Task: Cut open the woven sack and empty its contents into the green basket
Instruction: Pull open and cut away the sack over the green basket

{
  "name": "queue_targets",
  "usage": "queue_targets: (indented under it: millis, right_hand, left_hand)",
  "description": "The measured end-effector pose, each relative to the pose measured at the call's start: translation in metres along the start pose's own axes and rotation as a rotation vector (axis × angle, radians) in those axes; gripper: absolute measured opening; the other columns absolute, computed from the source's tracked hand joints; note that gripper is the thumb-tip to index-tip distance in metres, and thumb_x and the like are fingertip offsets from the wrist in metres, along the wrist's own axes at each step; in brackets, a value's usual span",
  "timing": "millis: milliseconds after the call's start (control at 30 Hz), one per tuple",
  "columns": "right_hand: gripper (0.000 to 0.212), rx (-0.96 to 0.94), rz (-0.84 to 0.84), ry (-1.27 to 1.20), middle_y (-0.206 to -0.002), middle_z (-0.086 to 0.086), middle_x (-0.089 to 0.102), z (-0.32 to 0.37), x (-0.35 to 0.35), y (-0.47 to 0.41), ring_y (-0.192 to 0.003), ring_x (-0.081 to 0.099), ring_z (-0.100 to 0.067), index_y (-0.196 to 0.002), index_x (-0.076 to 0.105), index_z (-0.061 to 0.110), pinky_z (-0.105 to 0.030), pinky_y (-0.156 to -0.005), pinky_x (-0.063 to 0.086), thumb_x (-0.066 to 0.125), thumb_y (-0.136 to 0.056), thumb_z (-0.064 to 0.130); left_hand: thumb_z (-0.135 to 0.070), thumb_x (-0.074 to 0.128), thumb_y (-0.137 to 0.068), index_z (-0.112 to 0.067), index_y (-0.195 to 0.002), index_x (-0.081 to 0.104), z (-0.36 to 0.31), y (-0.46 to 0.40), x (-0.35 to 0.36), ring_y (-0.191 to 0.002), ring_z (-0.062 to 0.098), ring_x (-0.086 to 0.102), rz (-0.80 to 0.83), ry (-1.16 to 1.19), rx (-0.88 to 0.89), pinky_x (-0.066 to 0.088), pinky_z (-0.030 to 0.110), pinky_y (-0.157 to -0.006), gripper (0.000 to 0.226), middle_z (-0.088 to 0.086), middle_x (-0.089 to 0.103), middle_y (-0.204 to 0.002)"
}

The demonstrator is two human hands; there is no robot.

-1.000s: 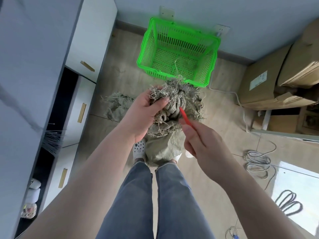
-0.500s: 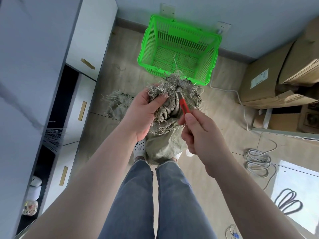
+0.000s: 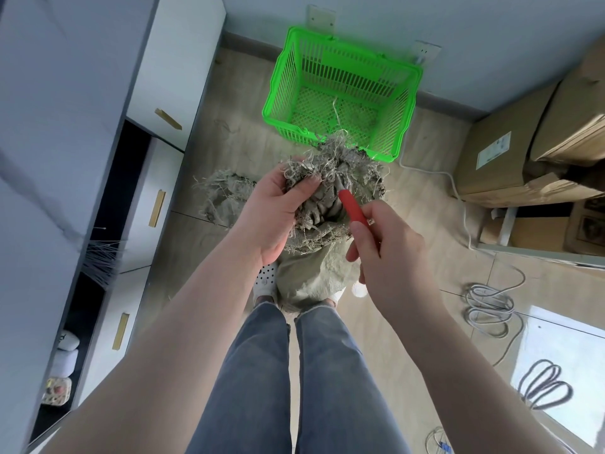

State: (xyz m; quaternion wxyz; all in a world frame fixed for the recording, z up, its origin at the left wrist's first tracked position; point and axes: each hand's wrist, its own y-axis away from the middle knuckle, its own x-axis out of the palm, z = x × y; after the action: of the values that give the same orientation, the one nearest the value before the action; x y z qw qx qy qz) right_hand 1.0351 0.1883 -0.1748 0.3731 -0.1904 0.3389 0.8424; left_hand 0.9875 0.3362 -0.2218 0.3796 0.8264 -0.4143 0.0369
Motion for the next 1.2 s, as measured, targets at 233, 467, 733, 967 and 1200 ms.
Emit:
queue_targets:
  millis: [233,467,733,967,1200]
  right_hand:
    - [0.01,-0.066,-0.118,0.06,-0.066,-0.003,0.061,0.008,-0.001,-0.003,-0.061,0.057,-0.025,-0.097,0.058,0.014,-0.04,-0.058,0.048,0.051,-0.098,0.021]
    - [0.025,0.025,-0.047,0.028,-0.065,0.0,0.052,0.008,-0.004,0.0,-0.059,0.045,-0.016,-0.093,0.064,0.01,-0.033,-0.058,0.036,0.041,-0.101,0.019]
    - [0.027,0.085,-0.024,0.026,-0.059,0.011,0.048,-0.001,0.003,0.001,-0.051,0.044,-0.007,-0.098,0.069,0.014,-0.021,-0.052,0.035,0.042,-0.102,0.017]
    - [0.028,0.093,-0.009,-0.014,-0.056,0.005,0.05,0.002,0.003,0.001,-0.048,0.043,-0.017,-0.092,0.068,0.021,-0.029,-0.048,0.035,0.042,-0.101,0.018]
    - [0.03,0.127,-0.001,-0.081,-0.057,0.002,0.05,0.003,0.006,-0.005,-0.049,0.043,-0.018,-0.084,0.064,0.027,-0.034,-0.051,0.039,0.041,-0.102,0.019]
  left_hand:
    - [-0.002,0.057,-0.09,-0.004,-0.107,0.06,0.001,0.0,0.001,-0.085,0.023,0.067,0.012,0.012,-0.018,0.055,0.039,-0.088,0.017,0.009,0.07,-0.088]
    - [-0.002,0.053,-0.094,-0.003,-0.103,0.06,0.003,0.001,0.003,-0.083,0.024,0.069,-0.015,0.039,-0.02,0.058,0.039,-0.085,0.012,0.01,0.071,-0.087]
    - [-0.003,0.052,-0.095,-0.01,-0.088,0.058,0.001,0.002,0.006,-0.069,0.017,0.065,-0.017,0.024,-0.02,0.055,0.031,-0.066,0.011,0.003,0.068,-0.07]
    - [-0.002,0.052,-0.095,-0.008,-0.096,0.057,0.0,0.001,0.005,-0.066,0.014,0.065,-0.028,0.053,-0.022,0.055,0.029,-0.068,0.008,0.0,0.069,-0.068]
    - [-0.004,0.052,-0.095,-0.015,-0.089,0.058,0.001,0.003,0.008,-0.064,0.014,0.061,-0.024,0.005,-0.024,0.047,0.031,-0.067,0.013,-0.002,0.066,-0.065]
